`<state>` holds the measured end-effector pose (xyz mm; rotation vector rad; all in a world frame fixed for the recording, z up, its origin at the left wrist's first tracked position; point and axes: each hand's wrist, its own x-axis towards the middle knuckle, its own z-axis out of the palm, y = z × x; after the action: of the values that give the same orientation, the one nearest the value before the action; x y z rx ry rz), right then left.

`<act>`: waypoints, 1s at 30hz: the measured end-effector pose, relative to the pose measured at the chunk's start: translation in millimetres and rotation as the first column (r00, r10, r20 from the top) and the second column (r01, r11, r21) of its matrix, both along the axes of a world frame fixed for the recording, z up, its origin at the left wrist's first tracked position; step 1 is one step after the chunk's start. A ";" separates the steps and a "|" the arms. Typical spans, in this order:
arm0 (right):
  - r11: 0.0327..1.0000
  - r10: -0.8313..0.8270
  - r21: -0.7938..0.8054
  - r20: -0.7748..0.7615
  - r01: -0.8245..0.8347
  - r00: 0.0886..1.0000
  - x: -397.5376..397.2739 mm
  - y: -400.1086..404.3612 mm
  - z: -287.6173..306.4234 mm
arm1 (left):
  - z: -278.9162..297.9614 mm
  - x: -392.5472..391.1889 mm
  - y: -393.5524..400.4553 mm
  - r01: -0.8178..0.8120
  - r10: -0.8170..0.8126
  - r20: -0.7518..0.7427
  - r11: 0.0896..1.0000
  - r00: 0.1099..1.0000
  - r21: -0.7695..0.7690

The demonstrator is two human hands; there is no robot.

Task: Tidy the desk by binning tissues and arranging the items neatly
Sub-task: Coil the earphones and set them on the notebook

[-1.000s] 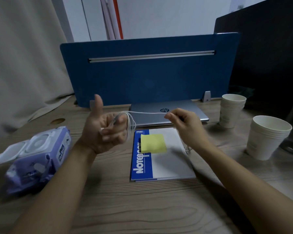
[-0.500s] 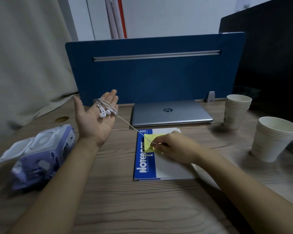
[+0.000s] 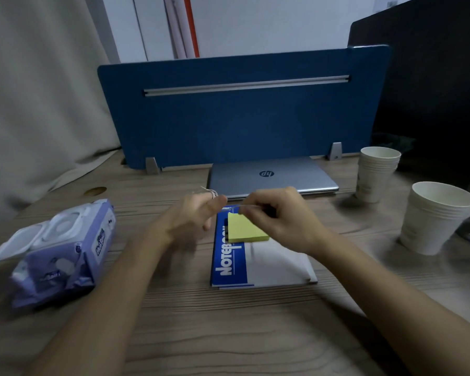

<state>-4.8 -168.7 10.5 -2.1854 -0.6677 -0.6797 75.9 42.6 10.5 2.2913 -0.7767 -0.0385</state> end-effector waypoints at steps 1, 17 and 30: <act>0.999 -0.023 0.045 0.031 0.022 0.999 0.0 -0.9 0.9 | 2.4 -0.9 0.4 0.049 -0.049 -0.009 0.999 0.999 0.013; 0.895 -0.281 0.344 -0.059 0.284 0.958 21.4 -22.4 -10.2 | 28.1 -11.5 8.0 0.163 -0.892 -0.304 0.372 0.334 -0.914; 0.950 -0.101 -0.313 -0.288 0.006 0.952 17.4 1.8 -24.9 | 21.3 13.5 11.2 -0.222 -0.466 -0.197 0.000 0.863 -0.975</act>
<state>12.6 -166.9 -14.3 -2.5353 -0.5849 -0.2667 89.4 53.8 31.7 0.6326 -0.4185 -0.1005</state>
